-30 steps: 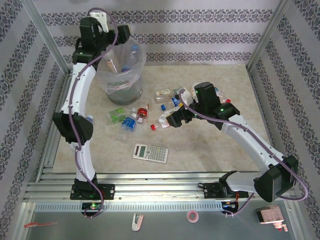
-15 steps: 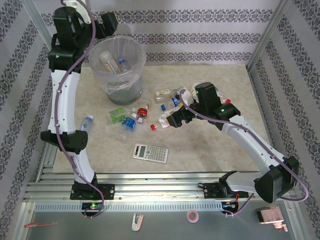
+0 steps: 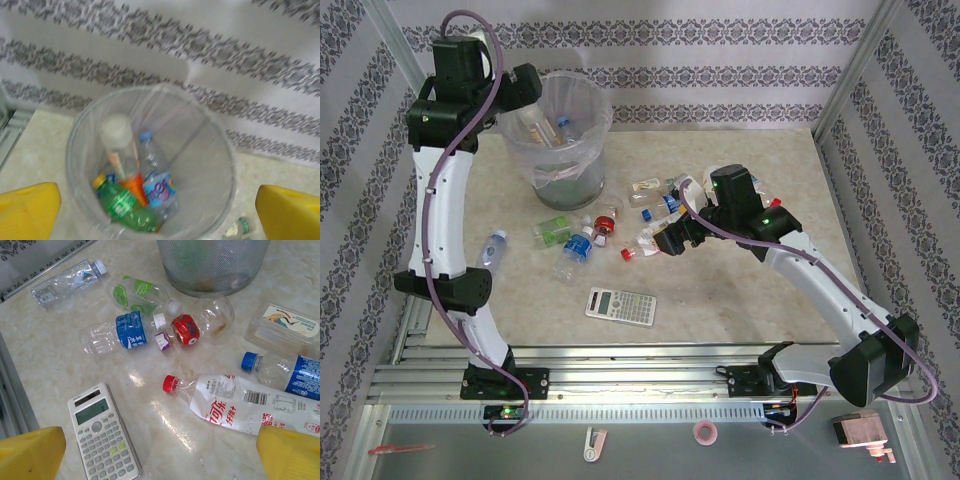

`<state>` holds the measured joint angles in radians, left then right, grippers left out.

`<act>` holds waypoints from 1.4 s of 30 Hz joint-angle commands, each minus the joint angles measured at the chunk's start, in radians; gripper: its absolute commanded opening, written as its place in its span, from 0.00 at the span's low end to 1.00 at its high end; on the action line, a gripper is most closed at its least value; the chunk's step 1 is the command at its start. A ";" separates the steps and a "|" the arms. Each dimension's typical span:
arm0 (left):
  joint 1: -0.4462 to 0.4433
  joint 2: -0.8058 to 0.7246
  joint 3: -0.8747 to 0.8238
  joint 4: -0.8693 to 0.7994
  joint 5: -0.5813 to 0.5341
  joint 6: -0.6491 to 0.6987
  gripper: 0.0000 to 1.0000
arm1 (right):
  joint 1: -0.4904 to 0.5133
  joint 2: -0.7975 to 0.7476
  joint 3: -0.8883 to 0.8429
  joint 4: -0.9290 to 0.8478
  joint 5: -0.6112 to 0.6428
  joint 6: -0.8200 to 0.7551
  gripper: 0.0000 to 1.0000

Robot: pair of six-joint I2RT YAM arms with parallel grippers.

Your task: Throw the plastic bottles in the bin

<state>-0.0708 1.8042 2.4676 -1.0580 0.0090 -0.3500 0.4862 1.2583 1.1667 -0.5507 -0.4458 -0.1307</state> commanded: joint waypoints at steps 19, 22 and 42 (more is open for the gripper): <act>0.177 -0.331 -0.700 -0.059 -0.024 -0.116 1.00 | -0.011 -0.014 -0.008 -0.037 -0.012 -0.043 0.98; 0.190 -0.331 -0.745 -0.066 -0.004 -0.105 1.00 | -0.012 -0.014 -0.007 -0.038 -0.014 -0.043 0.98; 0.204 -0.198 -0.979 -0.086 -0.086 -0.004 1.00 | -0.012 -0.029 -0.030 -0.031 -0.010 -0.033 0.98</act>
<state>0.1143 1.5909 1.5078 -1.1309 -0.0574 -0.3874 0.4858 1.2552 1.1534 -0.5766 -0.4461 -0.1574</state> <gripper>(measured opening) 0.997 0.978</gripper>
